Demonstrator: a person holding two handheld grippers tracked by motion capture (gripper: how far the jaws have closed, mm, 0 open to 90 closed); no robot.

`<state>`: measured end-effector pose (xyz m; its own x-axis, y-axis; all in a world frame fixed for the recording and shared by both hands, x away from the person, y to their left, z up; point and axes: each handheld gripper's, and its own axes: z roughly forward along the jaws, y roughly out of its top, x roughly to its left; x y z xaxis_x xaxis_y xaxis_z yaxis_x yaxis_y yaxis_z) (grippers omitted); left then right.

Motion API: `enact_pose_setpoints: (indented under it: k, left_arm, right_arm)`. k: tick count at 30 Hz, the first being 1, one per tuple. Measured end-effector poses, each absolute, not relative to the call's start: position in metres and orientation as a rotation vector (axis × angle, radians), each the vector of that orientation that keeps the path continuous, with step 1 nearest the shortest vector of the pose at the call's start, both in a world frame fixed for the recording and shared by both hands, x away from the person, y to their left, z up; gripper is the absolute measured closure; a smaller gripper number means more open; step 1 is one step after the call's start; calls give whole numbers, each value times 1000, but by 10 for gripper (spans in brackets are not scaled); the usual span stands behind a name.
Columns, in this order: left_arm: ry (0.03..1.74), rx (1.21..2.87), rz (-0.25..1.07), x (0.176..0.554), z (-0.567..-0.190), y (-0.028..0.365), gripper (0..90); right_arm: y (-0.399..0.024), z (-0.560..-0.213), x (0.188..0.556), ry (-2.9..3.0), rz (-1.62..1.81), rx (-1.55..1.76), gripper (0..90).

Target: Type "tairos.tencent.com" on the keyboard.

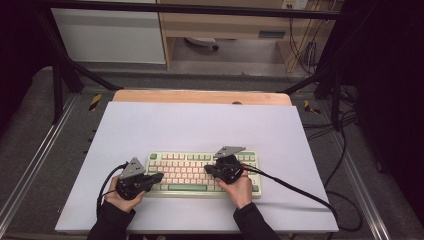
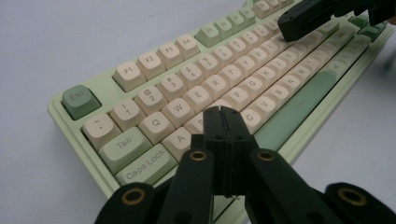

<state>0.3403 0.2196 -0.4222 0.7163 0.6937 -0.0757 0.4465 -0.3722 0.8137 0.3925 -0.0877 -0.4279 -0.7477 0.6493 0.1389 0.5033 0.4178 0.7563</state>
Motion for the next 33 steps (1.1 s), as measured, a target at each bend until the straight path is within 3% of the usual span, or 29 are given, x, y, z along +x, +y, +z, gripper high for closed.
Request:
enact_pose_setpoints:
  k: [33]
  left_arm:
    - [867, 2034, 352, 341, -423, 219, 899]
  right_arm:
    - [-94, -406, 374, 2476, 1323, 956, 900]
